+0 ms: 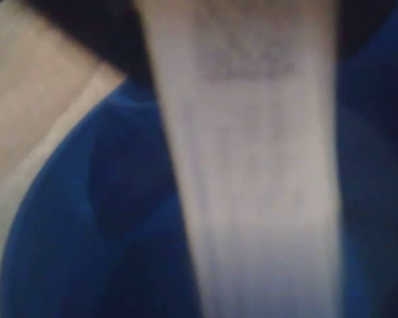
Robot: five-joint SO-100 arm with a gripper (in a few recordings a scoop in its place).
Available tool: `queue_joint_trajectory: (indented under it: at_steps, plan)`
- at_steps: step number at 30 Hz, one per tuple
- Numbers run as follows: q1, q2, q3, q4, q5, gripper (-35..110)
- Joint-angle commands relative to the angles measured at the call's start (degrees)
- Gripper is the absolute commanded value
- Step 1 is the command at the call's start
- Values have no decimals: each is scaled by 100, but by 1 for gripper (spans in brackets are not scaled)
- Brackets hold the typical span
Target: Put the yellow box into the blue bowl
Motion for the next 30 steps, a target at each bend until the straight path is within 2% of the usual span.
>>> queue_joint_trajectory:
  at_steps: [1,7,13,22,30]
  plan:
    - [18,264,-448,9,-62,17]
    - [26,272,-439,18,-62,13]
    - [141,281,-448,18,-62,-2]
    - [519,949,-343,53,-70,0]
    - [413,2224,62,853,0,0]
